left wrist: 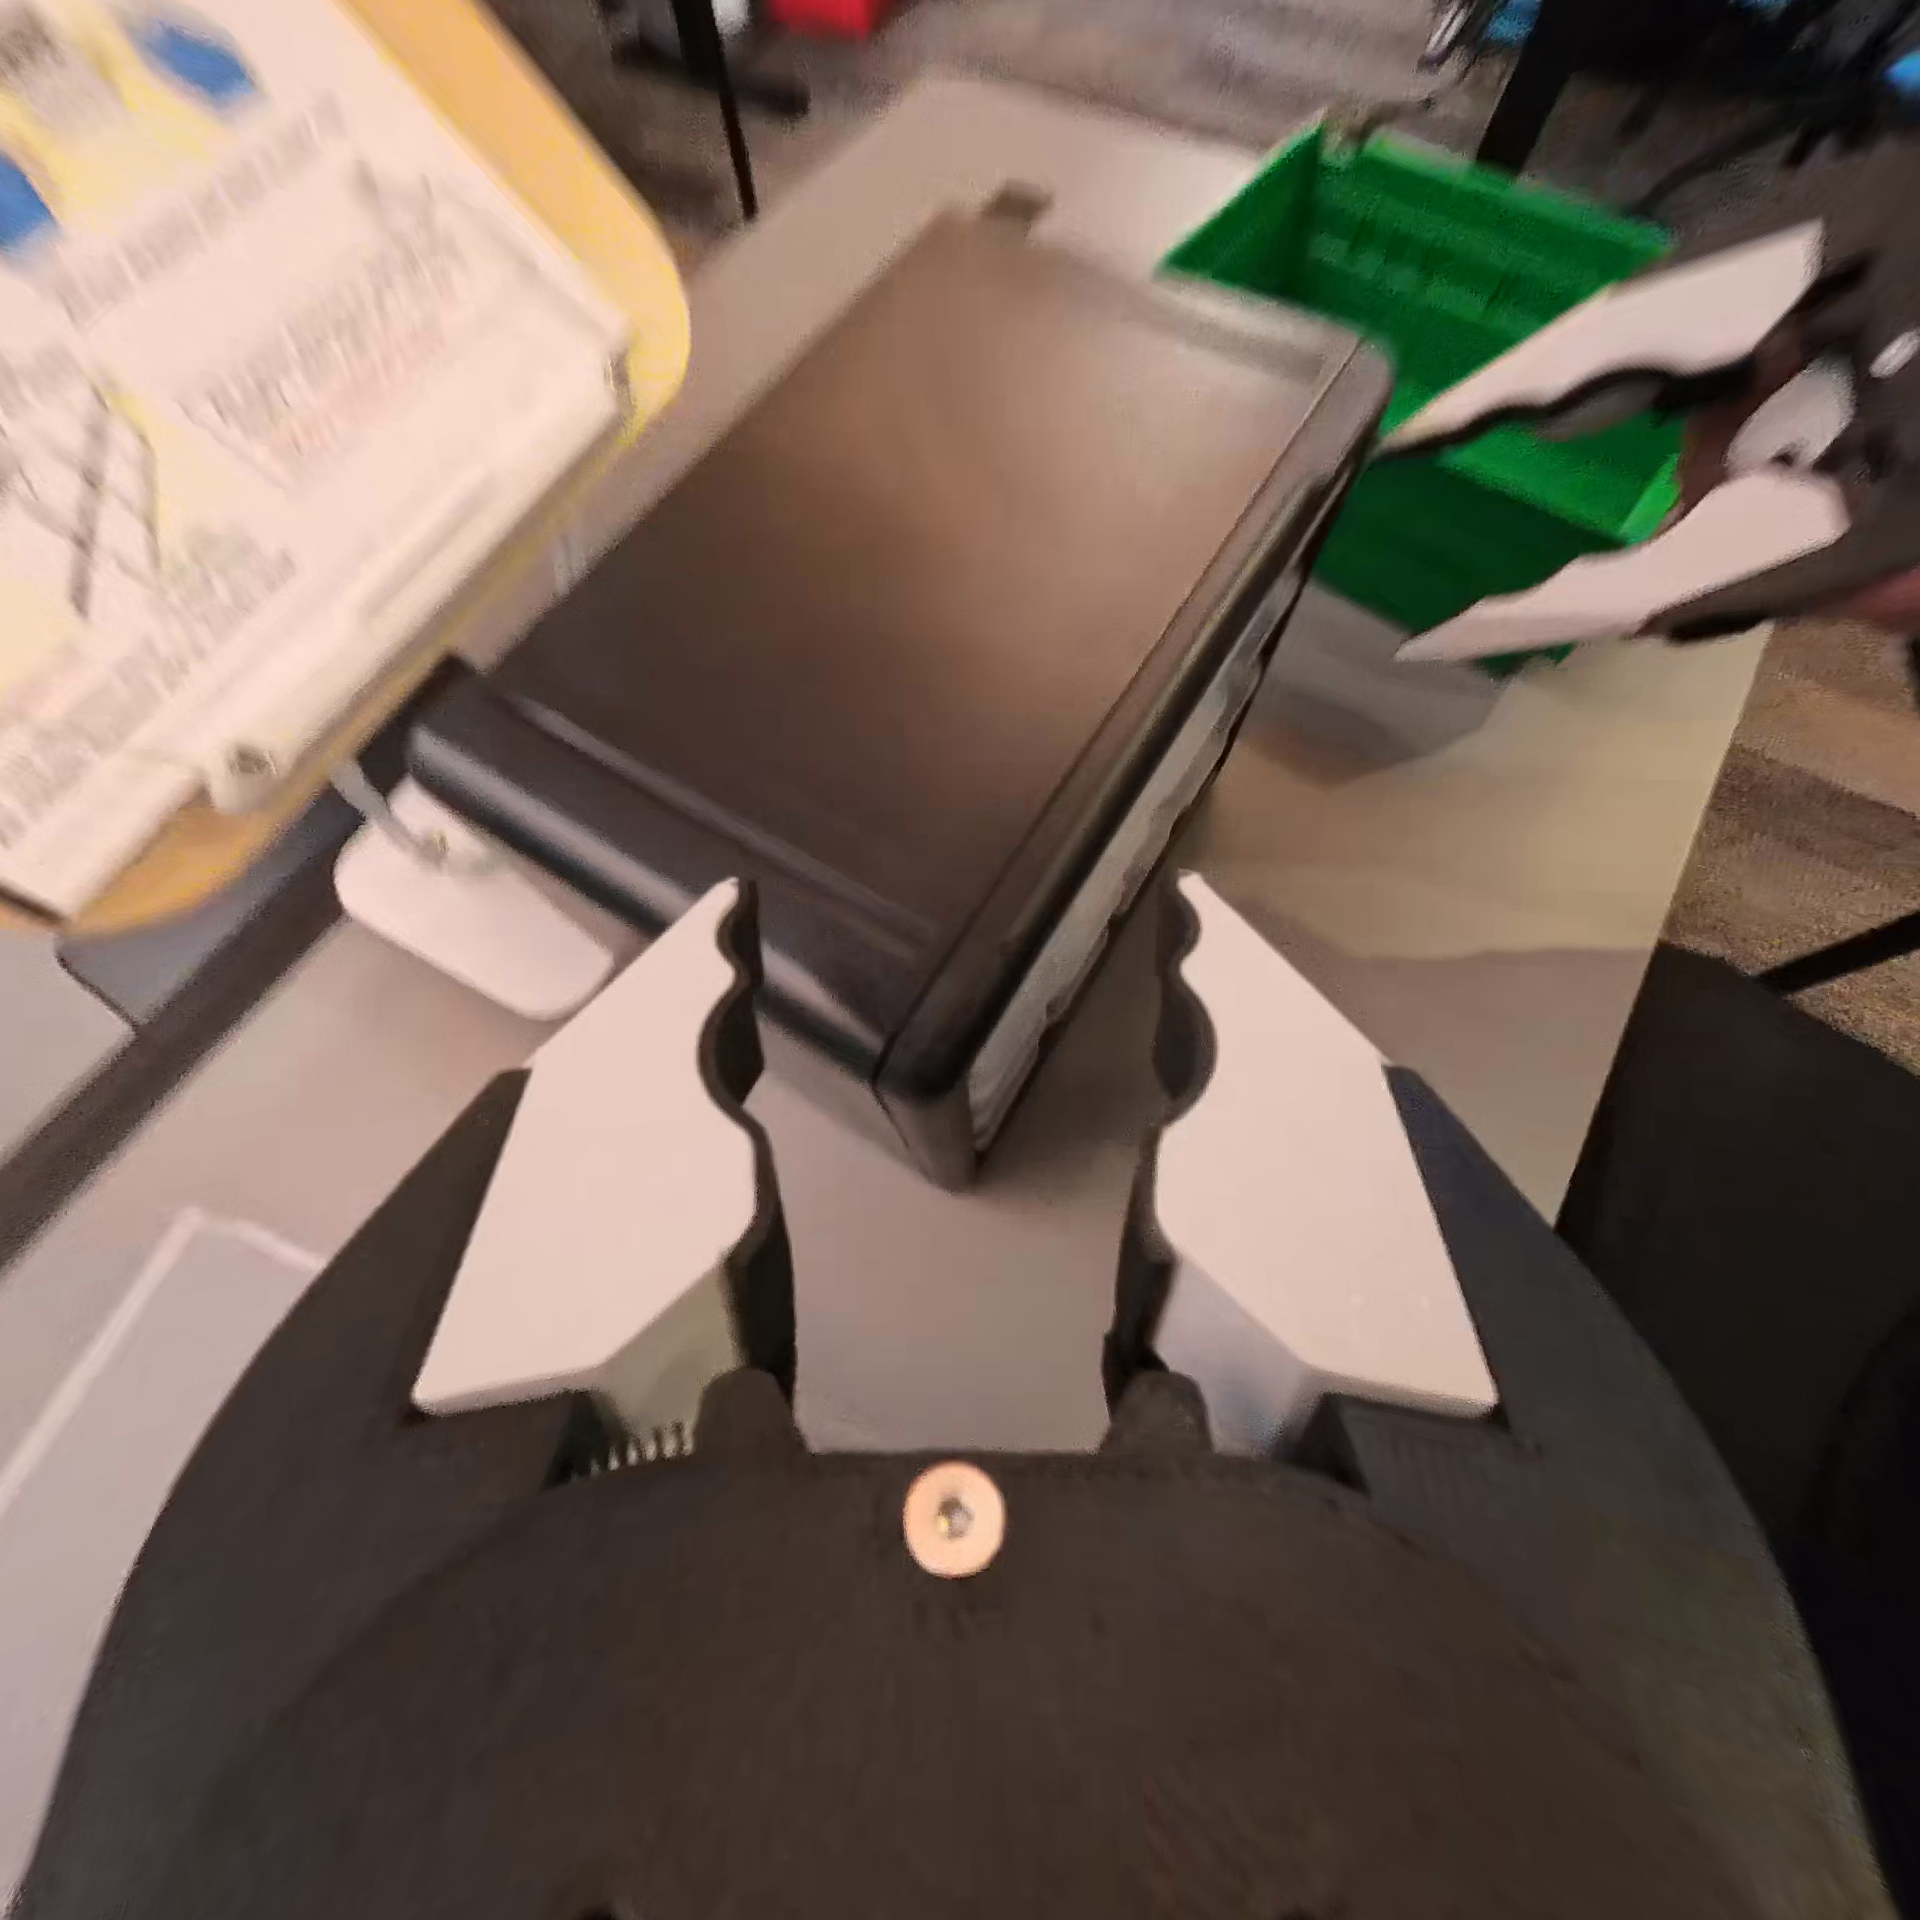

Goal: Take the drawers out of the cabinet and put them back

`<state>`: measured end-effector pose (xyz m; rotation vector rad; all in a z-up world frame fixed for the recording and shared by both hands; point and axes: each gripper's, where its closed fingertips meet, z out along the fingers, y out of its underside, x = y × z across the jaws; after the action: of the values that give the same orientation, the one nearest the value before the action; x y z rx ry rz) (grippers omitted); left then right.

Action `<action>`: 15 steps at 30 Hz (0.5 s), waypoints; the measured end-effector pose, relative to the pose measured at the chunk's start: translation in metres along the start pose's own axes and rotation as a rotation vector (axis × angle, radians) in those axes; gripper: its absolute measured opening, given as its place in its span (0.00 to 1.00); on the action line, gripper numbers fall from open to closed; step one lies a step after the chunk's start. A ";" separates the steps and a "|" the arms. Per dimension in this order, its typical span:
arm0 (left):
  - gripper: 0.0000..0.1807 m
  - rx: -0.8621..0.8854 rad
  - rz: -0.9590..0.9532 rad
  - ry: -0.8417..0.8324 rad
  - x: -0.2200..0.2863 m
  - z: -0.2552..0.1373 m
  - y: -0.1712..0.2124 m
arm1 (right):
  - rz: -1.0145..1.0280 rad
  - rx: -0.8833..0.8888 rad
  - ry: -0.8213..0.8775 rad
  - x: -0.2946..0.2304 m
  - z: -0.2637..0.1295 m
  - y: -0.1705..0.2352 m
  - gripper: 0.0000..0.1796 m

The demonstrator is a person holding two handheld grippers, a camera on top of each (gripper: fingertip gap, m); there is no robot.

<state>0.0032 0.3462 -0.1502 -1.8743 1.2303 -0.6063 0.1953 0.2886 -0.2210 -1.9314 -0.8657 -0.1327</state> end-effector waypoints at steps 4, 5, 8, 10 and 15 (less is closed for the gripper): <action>0.40 0.004 0.138 -0.025 0.007 0.007 -0.046 | -0.177 0.096 0.130 0.005 -0.010 -0.021 0.24; 0.39 -0.018 0.167 -0.025 0.009 0.016 -0.054 | -0.225 0.110 0.150 0.005 -0.011 -0.026 0.21; 0.42 -0.058 0.198 0.072 0.021 0.054 -0.074 | -0.364 0.097 0.150 -0.002 -0.003 -0.028 0.17; 0.42 -0.115 0.184 0.144 0.027 0.080 -0.080 | -0.461 0.079 0.200 0.000 0.003 -0.027 0.14; 0.39 -0.243 0.200 0.174 0.021 0.133 -0.080 | -0.682 0.081 0.366 0.008 0.016 -0.028 0.09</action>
<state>0.1527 0.3918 -0.1602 -1.8928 1.6459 -0.5394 0.1800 0.3131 -0.2055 -1.4035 -1.2152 -0.8138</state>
